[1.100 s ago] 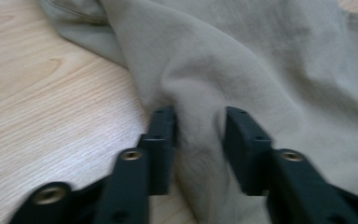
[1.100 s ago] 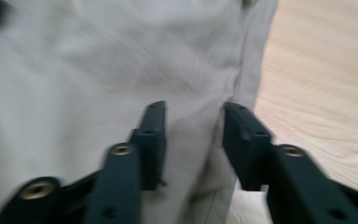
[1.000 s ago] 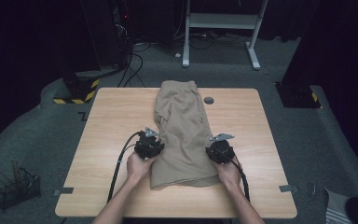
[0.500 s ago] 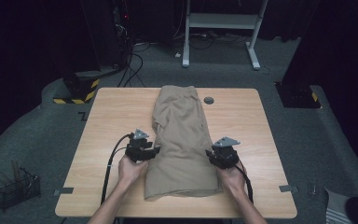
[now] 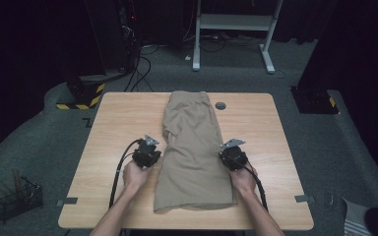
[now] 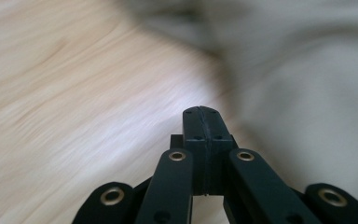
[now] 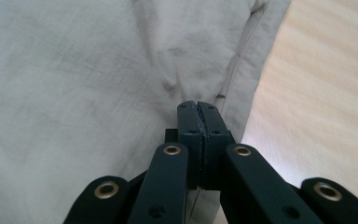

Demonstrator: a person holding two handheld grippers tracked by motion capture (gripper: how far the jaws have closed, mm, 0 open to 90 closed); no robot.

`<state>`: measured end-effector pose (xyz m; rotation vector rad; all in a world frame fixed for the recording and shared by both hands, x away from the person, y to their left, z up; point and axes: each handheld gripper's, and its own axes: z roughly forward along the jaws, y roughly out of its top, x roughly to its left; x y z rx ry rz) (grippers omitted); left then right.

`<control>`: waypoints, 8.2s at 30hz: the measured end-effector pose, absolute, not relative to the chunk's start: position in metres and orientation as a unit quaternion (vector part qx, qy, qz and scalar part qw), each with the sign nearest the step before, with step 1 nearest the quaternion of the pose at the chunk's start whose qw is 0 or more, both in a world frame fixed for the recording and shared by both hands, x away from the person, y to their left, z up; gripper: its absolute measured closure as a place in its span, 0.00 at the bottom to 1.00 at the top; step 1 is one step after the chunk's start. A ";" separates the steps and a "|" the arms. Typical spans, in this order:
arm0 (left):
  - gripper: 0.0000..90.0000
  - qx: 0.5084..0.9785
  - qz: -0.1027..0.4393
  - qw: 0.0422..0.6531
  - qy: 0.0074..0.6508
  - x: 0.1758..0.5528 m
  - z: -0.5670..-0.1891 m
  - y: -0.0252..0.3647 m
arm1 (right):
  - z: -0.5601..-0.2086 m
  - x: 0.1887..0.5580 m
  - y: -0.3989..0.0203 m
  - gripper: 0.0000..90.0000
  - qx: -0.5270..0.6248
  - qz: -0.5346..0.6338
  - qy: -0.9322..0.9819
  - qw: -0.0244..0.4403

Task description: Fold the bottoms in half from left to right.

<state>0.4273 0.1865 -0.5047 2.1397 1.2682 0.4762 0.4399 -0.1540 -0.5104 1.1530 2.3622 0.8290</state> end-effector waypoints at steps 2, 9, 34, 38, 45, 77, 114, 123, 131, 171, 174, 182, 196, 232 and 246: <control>0.93 0.790 0.168 0.336 0.485 0.427 -0.500 0.194 | -0.509 0.435 -0.158 0.97 0.403 0.301 0.846 0.179; 0.53 0.772 0.138 0.393 0.481 0.447 -0.494 0.162 | -0.493 0.447 -0.144 0.65 0.415 0.345 0.815 0.211; 0.85 0.782 0.142 0.364 0.485 0.471 -0.499 0.155 | -0.504 0.471 -0.136 0.91 0.428 0.340 0.815 0.194; 1.00 0.797 0.140 0.340 0.480 0.477 -0.505 0.154 | -0.510 0.476 -0.141 0.99 0.429 0.328 0.820 0.189; 0.70 0.791 0.174 0.345 0.474 0.462 -0.495 0.157 | -0.500 0.473 -0.142 0.80 0.431 0.336 0.812 0.207; 0.99 0.821 0.155 0.334 0.437 0.389 -0.513 0.168 | -0.516 0.412 -0.152 1.00 0.374 0.317 0.846 0.207; 0.92 0.801 0.164 0.361 0.448 0.373 -0.519 0.184 | -0.516 0.393 -0.146 0.83 0.383 0.328 0.844 0.184; 0.88 0.811 0.156 0.369 0.426 0.353 -0.513 0.187 | -0.514 0.379 -0.157 0.89 0.353 0.313 0.859 0.200; 0.65 0.779 0.161 0.386 0.467 0.407 -0.510 0.178 | -0.507 0.405 -0.150 0.70 0.392 0.329 0.831 0.217; 0.72 0.835 0.176 0.349 0.388 0.395 -0.496 0.172 | -0.503 0.404 -0.156 0.76 0.371 0.333 0.844 0.196; 0.58 0.803 0.196 0.377 0.418 0.412 -0.486 0.175 | -0.494 0.417 -0.158 0.67 0.398 0.353 0.821 0.208; 0.89 0.792 0.165 0.349 0.473 0.457 -0.517 0.166 | -0.516 0.464 -0.135 0.98 0.423 0.326 0.822 0.199; 0.74 0.780 0.157 0.371 0.478 0.478 -0.504 0.167 | -0.504 0.488 -0.141 0.74 0.442 0.341 0.805 0.200; 0.40 0.792 0.174 0.349 0.470 0.484 -0.519 0.151 | -0.516 0.471 -0.136 0.62 0.418 0.322 0.824 0.204; 0.41 0.800 0.139 0.364 0.457 0.407 -0.513 0.180 | -0.506 0.415 -0.157 0.49 0.422 0.337 0.824 0.173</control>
